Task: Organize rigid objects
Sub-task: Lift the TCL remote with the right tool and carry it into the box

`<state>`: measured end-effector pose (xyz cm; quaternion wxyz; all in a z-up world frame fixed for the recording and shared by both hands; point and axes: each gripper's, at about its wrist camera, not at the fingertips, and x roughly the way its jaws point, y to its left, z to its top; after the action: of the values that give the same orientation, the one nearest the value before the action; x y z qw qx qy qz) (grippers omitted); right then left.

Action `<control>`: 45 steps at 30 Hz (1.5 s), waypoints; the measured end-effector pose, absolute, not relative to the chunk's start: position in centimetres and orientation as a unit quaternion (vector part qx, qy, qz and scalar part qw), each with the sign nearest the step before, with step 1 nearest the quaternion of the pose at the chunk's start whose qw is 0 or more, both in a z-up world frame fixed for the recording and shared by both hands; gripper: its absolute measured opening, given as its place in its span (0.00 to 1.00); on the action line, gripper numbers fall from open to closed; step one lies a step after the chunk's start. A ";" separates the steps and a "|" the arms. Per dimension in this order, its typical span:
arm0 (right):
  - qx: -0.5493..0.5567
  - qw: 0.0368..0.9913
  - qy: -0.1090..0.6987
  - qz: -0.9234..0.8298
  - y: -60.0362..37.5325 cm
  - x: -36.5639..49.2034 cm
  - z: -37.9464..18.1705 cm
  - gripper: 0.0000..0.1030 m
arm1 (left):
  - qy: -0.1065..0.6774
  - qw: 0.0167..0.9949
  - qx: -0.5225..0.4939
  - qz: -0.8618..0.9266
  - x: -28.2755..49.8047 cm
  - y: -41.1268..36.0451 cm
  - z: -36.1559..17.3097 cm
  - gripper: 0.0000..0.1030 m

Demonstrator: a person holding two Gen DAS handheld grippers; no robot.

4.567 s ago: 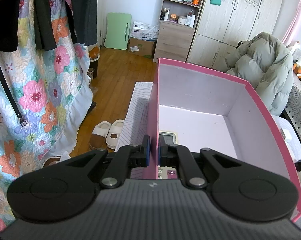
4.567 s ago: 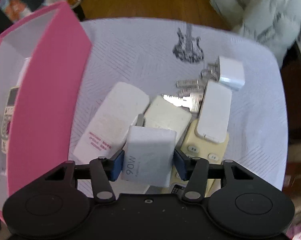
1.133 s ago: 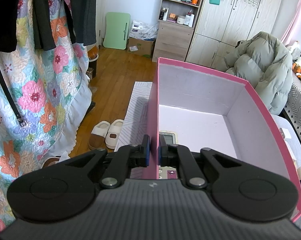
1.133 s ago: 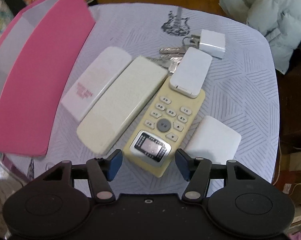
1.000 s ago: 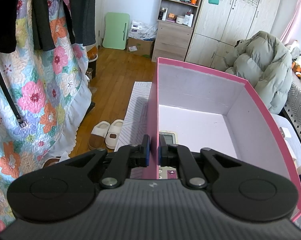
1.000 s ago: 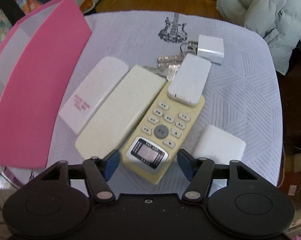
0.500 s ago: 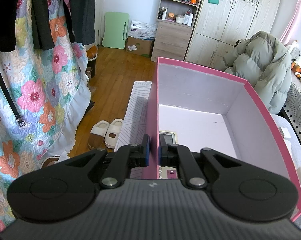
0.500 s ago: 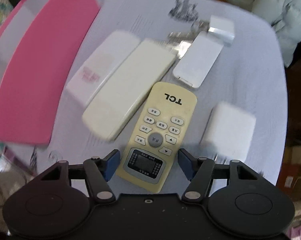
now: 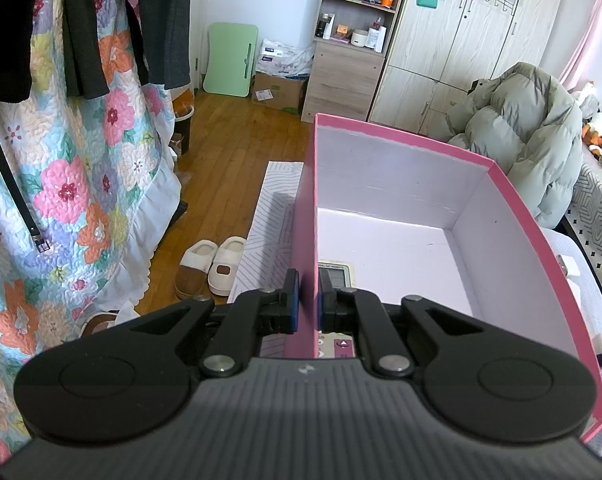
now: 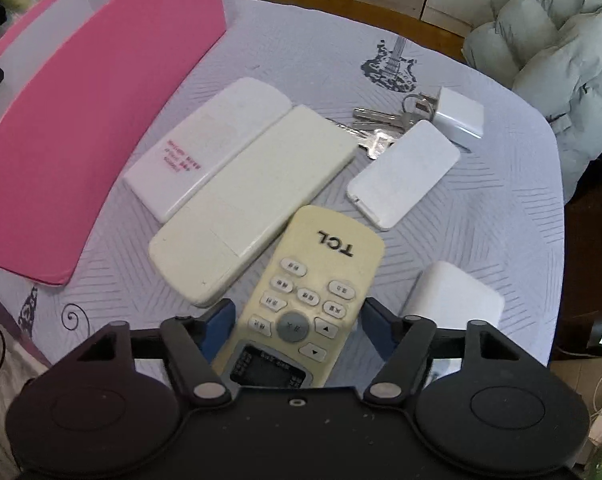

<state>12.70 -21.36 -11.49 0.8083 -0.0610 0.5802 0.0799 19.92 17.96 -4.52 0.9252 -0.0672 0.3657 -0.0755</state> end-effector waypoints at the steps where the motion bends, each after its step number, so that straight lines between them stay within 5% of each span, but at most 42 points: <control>1: -0.072 0.808 0.579 0.082 -21.3 12.7 -11.4 0.66 | 0.365 0.926 -0.065 -0.075 19.9 17.8 -4.6 0.07; 15: -0.037 0.836 0.541 0.079 -23.1 12.9 -11.5 0.63 | 0.370 0.923 -0.068 -0.075 20.1 18.8 -4.5 0.08; 45: -0.137 0.922 0.328 0.154 -16.9 8.2 1.0 0.59 | 0.369 0.924 -0.063 -0.074 20.3 18.9 -4.3 0.07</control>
<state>8.19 -16.95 0.97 0.9221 -0.1366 0.3279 0.1538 20.25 18.93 -4.32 0.9243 -0.0632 0.3691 -0.0741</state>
